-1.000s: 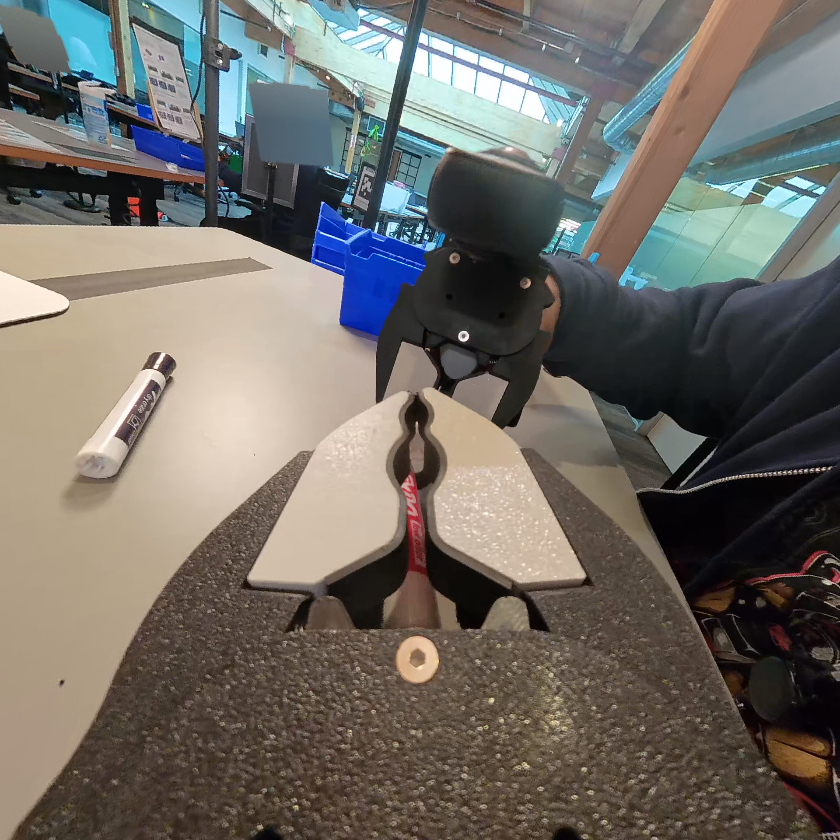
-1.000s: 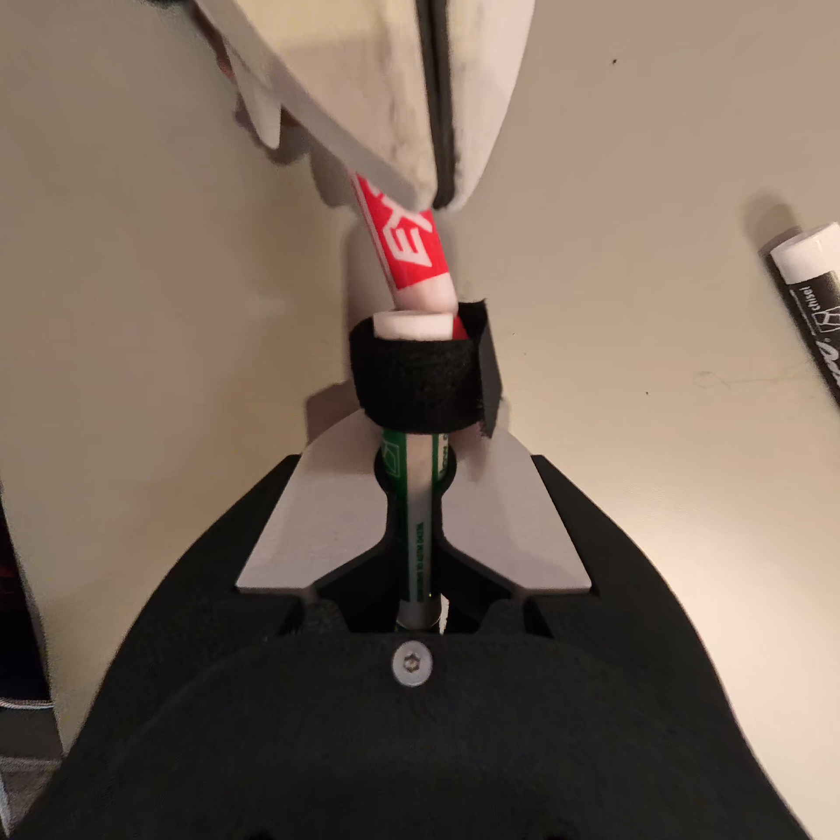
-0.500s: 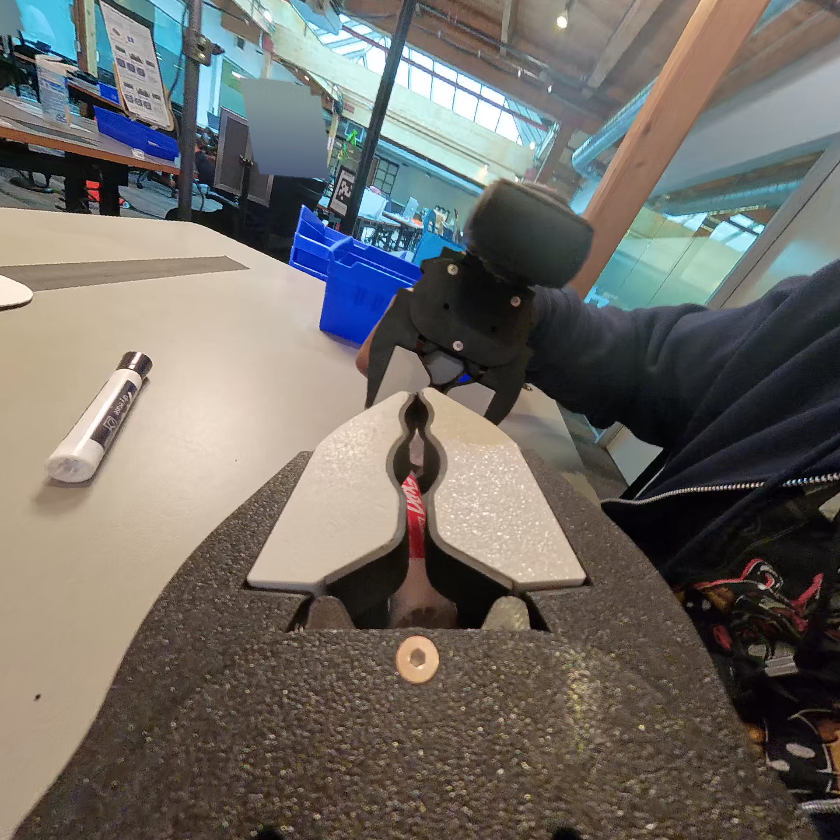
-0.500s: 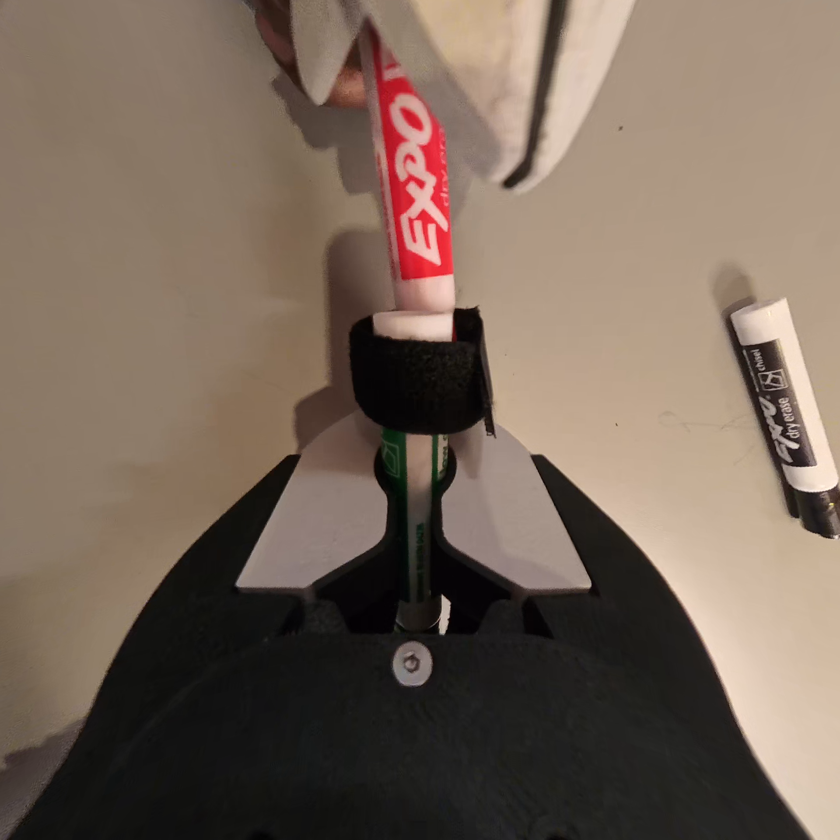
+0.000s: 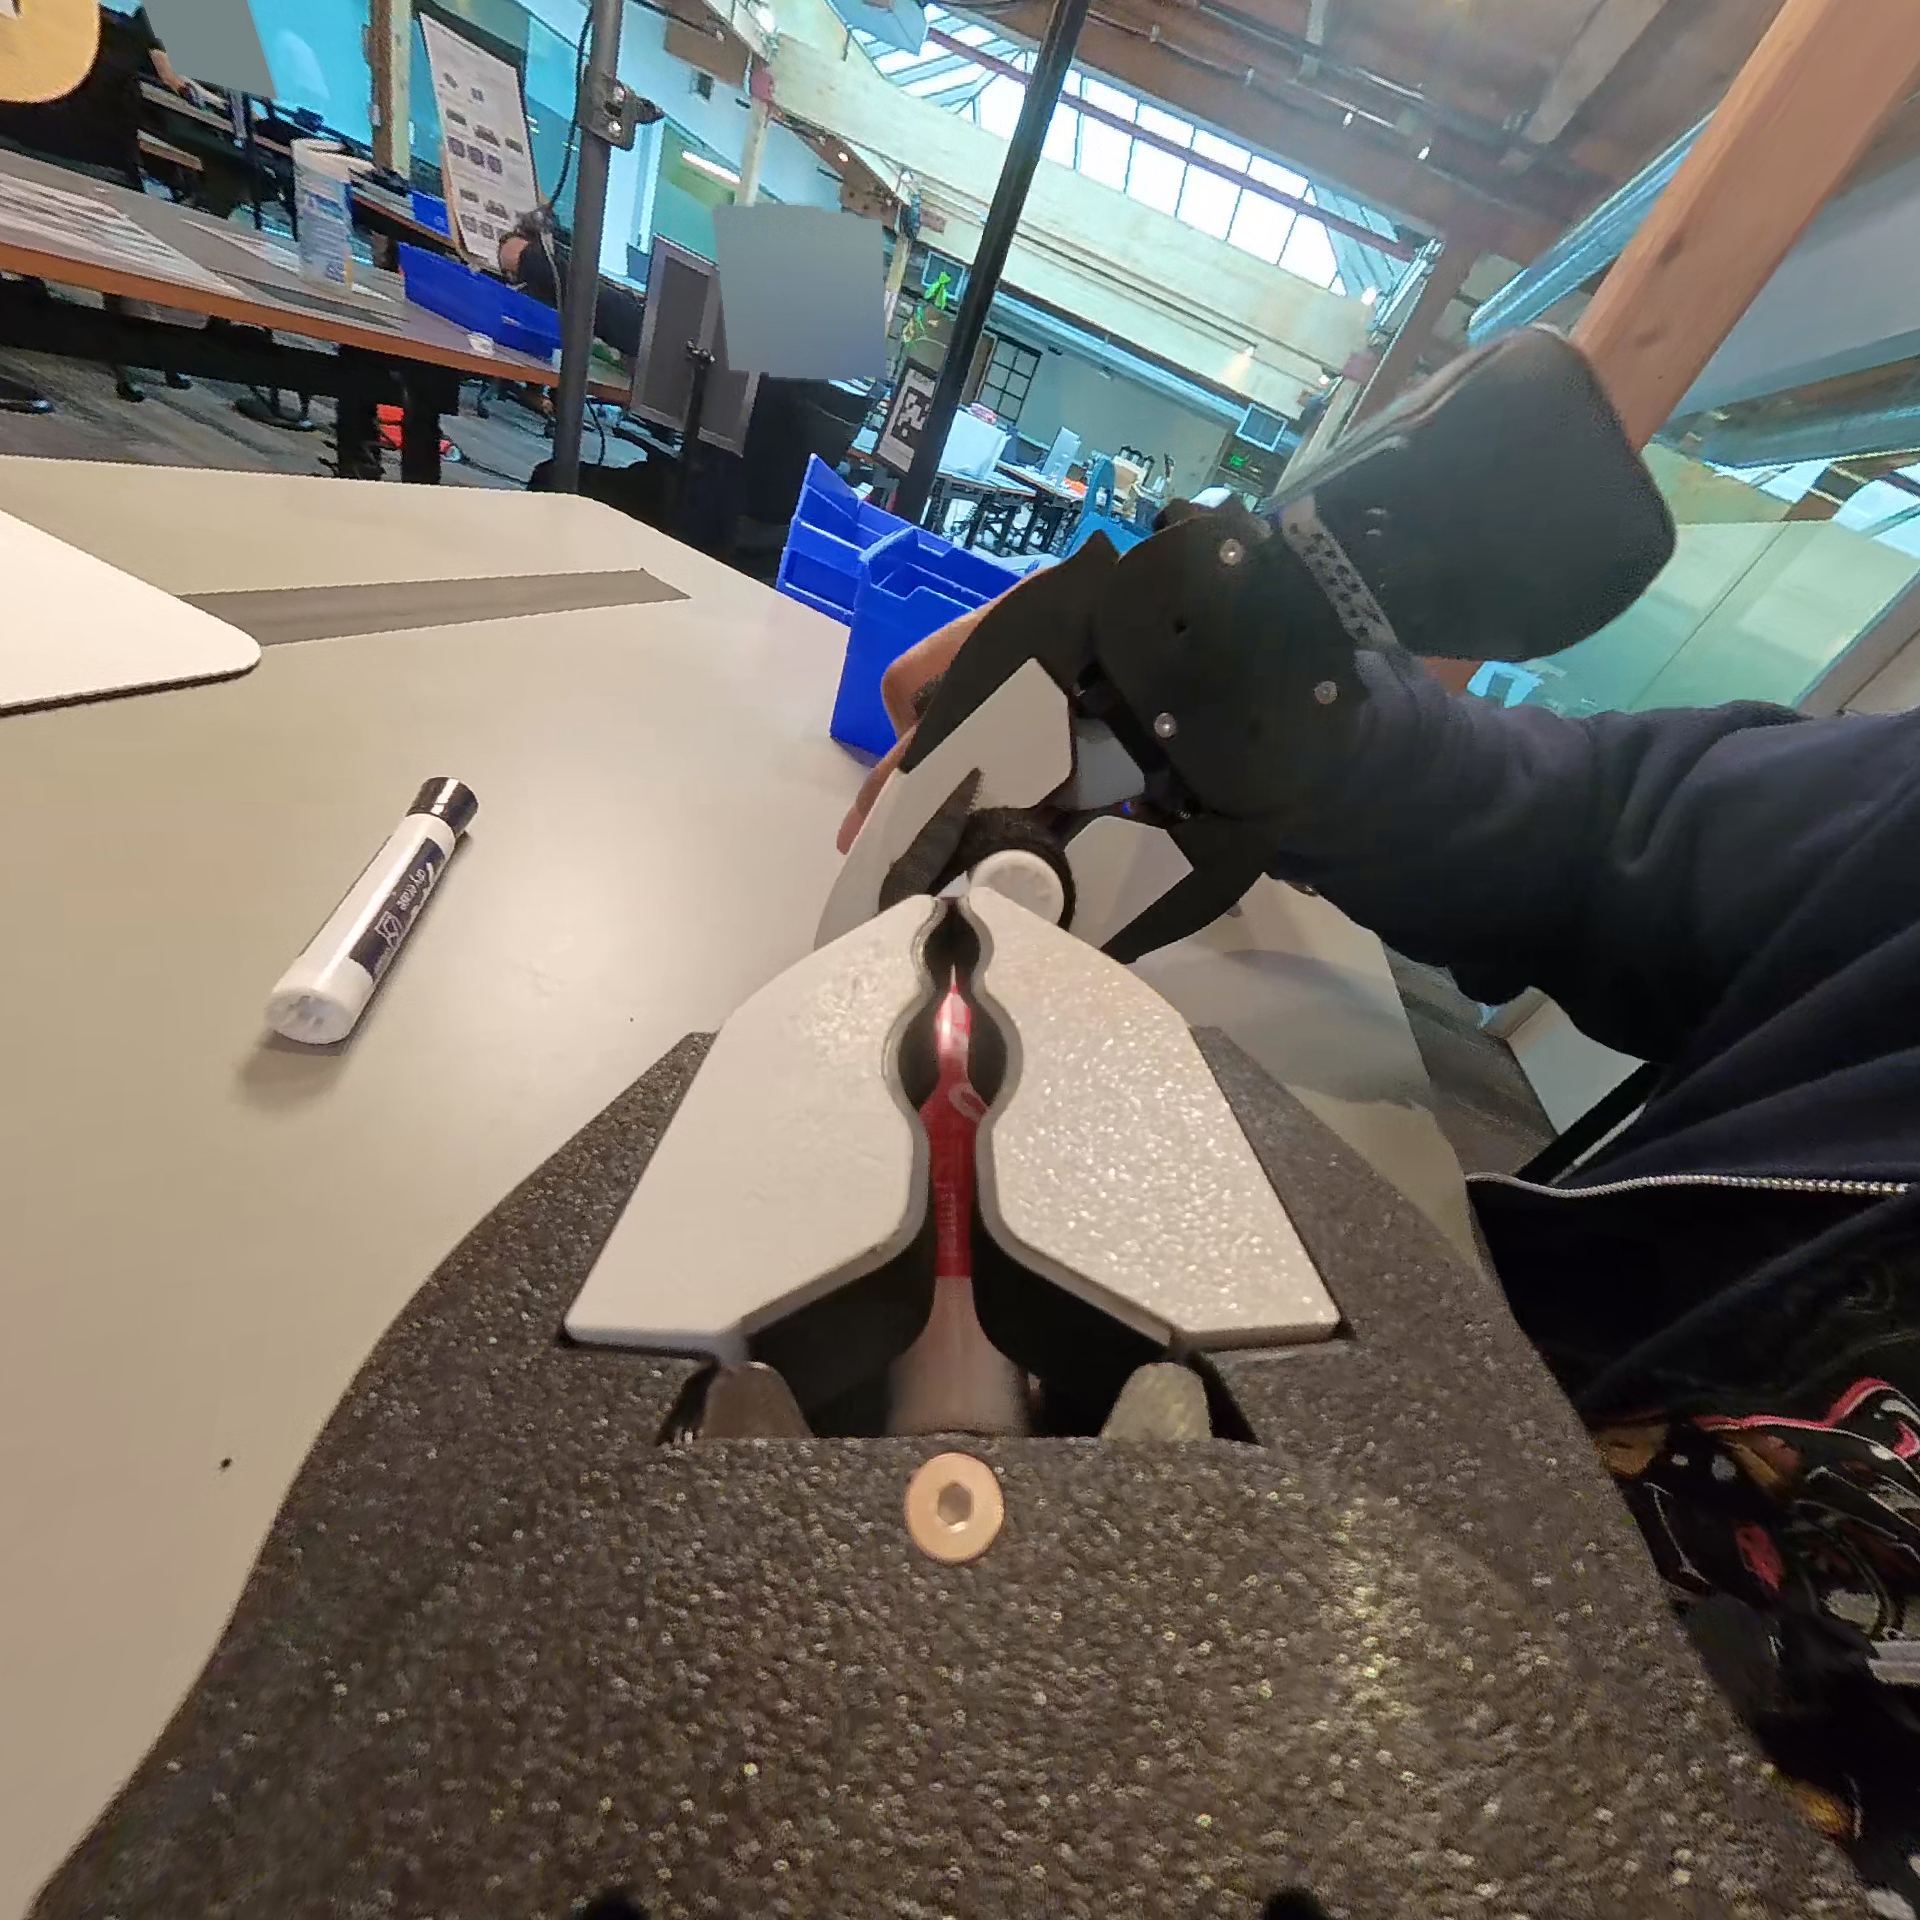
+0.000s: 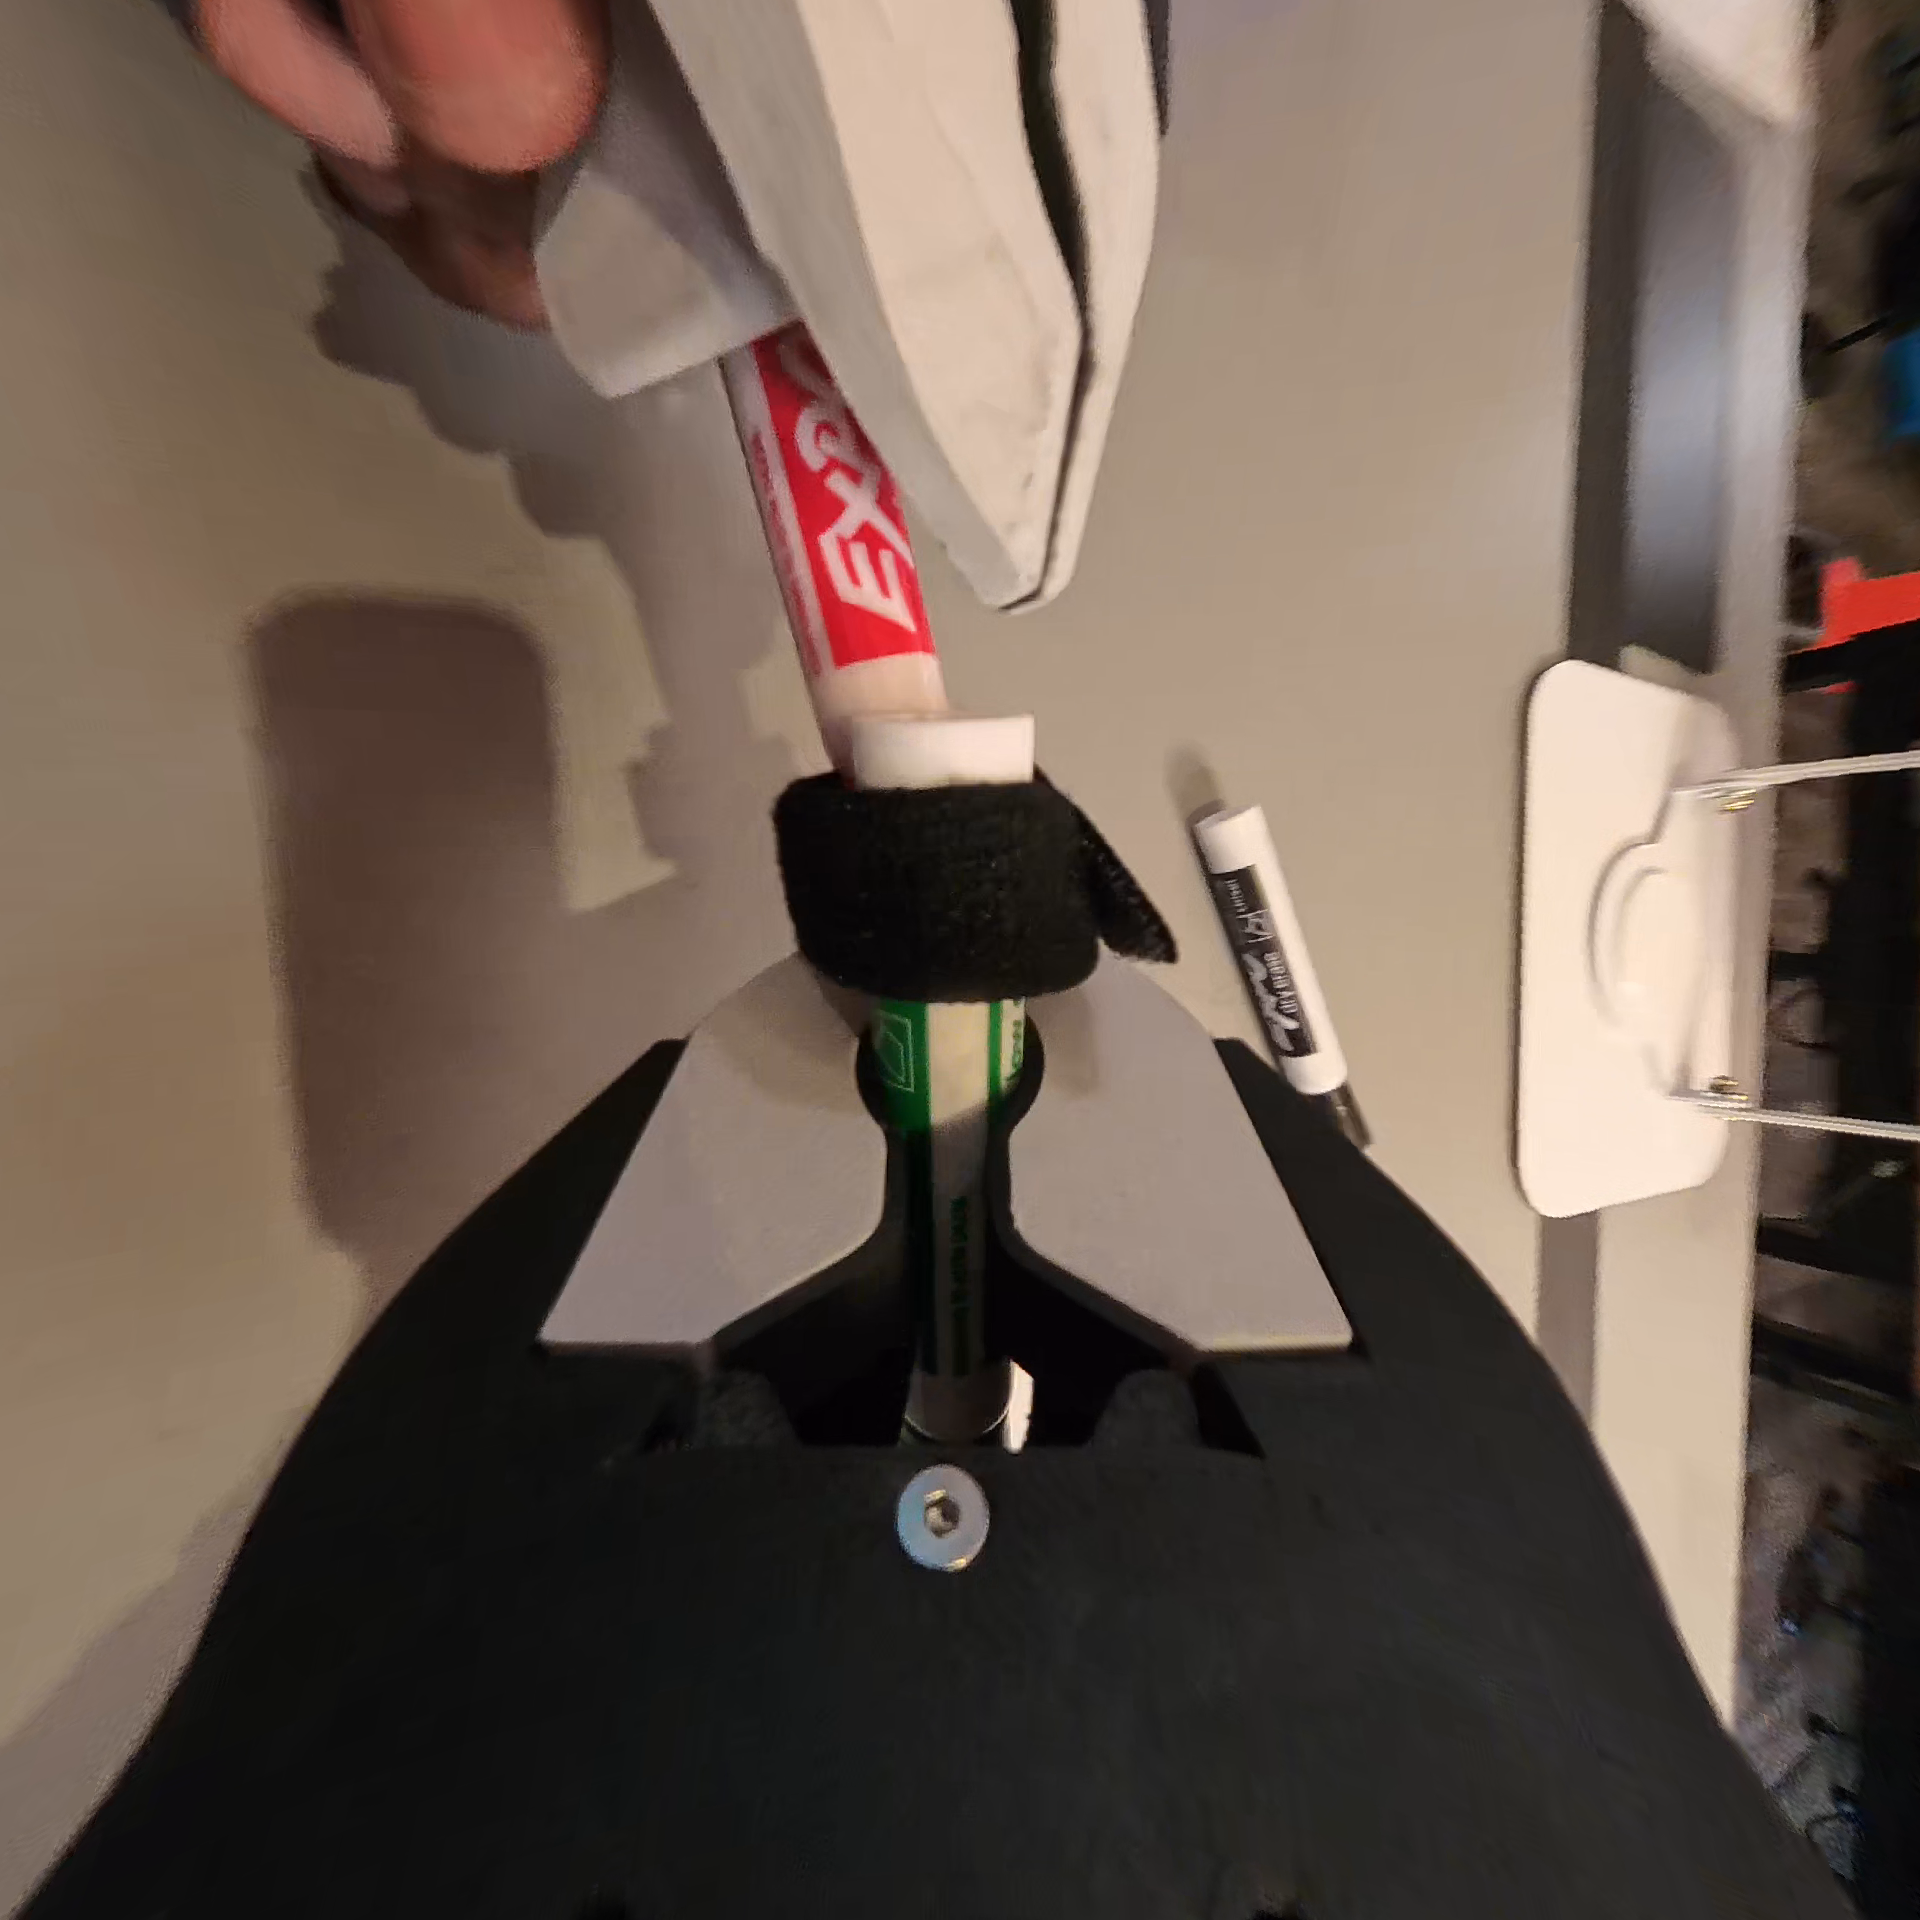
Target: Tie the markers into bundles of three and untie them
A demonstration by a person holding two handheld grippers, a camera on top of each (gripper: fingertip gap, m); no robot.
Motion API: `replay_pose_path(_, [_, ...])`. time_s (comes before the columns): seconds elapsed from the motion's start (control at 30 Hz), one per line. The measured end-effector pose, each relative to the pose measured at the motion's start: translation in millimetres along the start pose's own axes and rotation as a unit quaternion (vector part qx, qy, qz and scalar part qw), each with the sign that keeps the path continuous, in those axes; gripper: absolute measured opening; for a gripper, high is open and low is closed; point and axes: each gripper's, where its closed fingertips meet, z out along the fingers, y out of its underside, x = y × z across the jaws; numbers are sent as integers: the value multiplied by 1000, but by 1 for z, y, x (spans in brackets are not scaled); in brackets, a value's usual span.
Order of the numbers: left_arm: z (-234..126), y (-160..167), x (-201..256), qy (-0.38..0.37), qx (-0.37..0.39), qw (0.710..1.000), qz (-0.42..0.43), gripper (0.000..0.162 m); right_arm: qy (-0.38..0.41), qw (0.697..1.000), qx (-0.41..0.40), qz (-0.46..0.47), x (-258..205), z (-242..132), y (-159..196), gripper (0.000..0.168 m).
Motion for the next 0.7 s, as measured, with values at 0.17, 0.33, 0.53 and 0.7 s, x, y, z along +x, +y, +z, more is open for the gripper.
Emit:
replay_pose_path(0.17, [1, 1, -1, -22, -10, 1000, 13, 0, 83, 995, 2, -48, 15, -1, -1, 10])
replay_pose_path(0.33, [0, -4, 1, -35, 3, 999, 17, 0, 159, 981, -10, -107, 25, -4, -4, 10])
replay_pose_path(0.53, [-2, -13, 5, -24, 44, 999, 4, 0, 227, 963, -11, -145, 34, -7, -8, 11])
replay_pose_path(0.7, [-5, -18, 8, 4, 81, 997, -9, 0, 285, 942, -7, -178, 43, -16, -15, 10])
